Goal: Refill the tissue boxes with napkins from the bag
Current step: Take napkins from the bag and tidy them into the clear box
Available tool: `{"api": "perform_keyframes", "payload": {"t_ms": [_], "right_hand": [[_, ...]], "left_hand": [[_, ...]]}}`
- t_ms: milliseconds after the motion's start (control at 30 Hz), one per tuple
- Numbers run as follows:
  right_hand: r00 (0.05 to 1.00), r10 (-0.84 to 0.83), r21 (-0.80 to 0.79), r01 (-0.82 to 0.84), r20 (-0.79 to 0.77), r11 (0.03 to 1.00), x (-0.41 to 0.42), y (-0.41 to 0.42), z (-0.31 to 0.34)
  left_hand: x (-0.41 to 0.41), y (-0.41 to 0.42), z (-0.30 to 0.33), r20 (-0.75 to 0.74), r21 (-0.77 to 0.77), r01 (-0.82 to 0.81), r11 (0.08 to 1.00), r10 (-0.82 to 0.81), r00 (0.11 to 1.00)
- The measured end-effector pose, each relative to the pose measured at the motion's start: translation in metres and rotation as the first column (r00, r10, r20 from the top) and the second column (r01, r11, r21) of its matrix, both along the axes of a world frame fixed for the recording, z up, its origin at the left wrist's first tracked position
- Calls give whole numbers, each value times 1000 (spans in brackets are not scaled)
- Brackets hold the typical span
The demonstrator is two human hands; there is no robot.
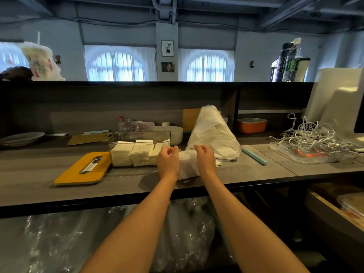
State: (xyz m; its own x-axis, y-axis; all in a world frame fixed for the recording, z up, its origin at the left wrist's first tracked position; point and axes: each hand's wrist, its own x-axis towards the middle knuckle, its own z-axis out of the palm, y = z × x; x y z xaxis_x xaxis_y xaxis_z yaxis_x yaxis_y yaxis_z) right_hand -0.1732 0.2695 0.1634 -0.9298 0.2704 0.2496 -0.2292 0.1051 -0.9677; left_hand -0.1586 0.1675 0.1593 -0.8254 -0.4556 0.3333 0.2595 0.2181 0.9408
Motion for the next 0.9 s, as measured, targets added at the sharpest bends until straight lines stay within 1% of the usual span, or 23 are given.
{"api": "perform_keyframes", "payload": {"t_ms": [67,100,167,233,300,367,433,500,533,600,667,733,800,900], "right_hand": [[1000,1,54,-1,0,999,-2,-2,-2],[999,-33,65,32,9,997,-2,-1,-3],[997,-68,52,66,31,996,-4,2,-5],[999,4,52,-5,32,999,-4,1,-4],[998,53,79,-56,39,995,-3,-1,-3],[999,-3,51,1,38,999,-5,1,-4],[997,-74,-3,74,25,997,-5,4,-5],[999,-44,22,44,-6,999,-4,3,-4],[1000,-8,53,9,-16,999,-4,1,-4],[1000,-7,90,7,-6,996,-3,0,-4],[998,-68,88,66,19,994,-5,2,-6],[997,-70,85,67,33,994,-6,4,-6],[999,-43,98,39,29,994,-5,3,-5],[1000,13,63,-12,-4,998,1,1,-2]], "left_hand": [[0,2,0,8,-93,-3,996,3,1000],[0,2,-1,6,-116,-23,993,24,1000],[0,0,0,-5,-76,-64,995,64,998],[0,-1,0,-11,-29,-49,998,49,999],[0,0,0,5,-68,-4,998,4,1000],[-1,2,-2,31,-129,-12,992,16,999],[-1,1,-1,19,-118,-59,991,62,998],[0,-1,0,-14,-77,-76,994,75,997],[1,-1,1,-29,-85,-64,994,62,998],[3,3,0,-17,-191,-38,981,36,999],[4,7,-2,29,-309,-28,950,39,999],[3,8,-3,76,-352,-19,936,49,996],[3,6,-2,101,-326,-20,945,56,993],[4,2,1,79,-246,-46,968,67,995]]}}
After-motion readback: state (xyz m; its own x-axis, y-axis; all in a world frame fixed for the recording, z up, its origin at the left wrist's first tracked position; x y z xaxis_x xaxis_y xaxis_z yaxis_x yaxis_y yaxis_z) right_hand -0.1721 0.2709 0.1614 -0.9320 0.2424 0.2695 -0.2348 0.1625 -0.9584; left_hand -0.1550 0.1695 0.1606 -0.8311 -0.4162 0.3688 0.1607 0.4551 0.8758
